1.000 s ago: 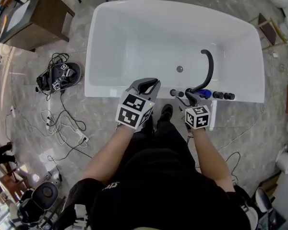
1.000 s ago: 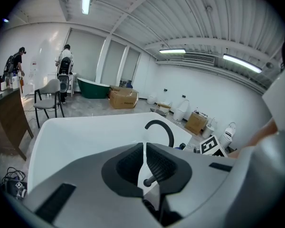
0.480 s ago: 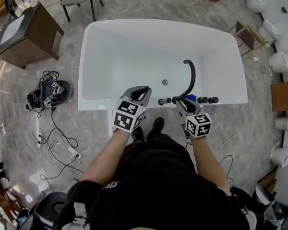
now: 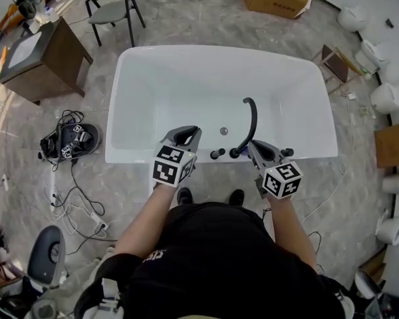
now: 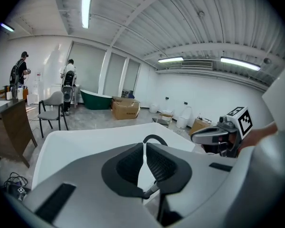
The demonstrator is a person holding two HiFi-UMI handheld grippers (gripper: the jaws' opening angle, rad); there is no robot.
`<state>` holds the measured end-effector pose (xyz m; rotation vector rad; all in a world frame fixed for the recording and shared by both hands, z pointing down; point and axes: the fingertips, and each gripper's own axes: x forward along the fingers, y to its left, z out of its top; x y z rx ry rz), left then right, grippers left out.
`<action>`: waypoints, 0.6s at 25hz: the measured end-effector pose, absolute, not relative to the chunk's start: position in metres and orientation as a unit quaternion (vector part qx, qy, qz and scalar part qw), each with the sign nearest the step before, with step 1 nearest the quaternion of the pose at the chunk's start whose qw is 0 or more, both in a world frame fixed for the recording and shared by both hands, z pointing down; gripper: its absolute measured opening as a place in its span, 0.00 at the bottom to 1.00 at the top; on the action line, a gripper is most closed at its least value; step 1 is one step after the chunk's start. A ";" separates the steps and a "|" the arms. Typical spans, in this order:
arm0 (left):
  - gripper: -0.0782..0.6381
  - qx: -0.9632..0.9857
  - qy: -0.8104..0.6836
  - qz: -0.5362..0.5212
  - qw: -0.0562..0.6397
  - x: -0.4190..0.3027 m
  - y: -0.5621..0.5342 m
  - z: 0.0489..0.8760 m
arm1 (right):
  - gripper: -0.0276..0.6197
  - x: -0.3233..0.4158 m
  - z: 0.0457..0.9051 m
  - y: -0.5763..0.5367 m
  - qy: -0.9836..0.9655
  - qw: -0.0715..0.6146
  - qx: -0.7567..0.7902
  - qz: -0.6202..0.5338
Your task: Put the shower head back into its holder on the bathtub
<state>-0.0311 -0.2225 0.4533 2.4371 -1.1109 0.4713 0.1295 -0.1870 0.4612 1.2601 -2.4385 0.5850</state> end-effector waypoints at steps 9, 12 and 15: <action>0.16 0.850 -0.460 0.161 0.201 0.044 -0.231 0.418 | 0.06 0.213 0.390 -0.188 -0.911 0.104 0.362 0.168; 0.16 0.845 -0.477 0.156 0.185 0.065 -0.230 0.398 | 0.06 0.244 0.370 -0.190 -0.922 0.081 0.346 0.153; 0.16 0.841 -0.491 0.147 0.170 0.084 -0.229 0.378 | 0.06 0.276 0.352 -0.194 -0.925 0.071 0.348 0.134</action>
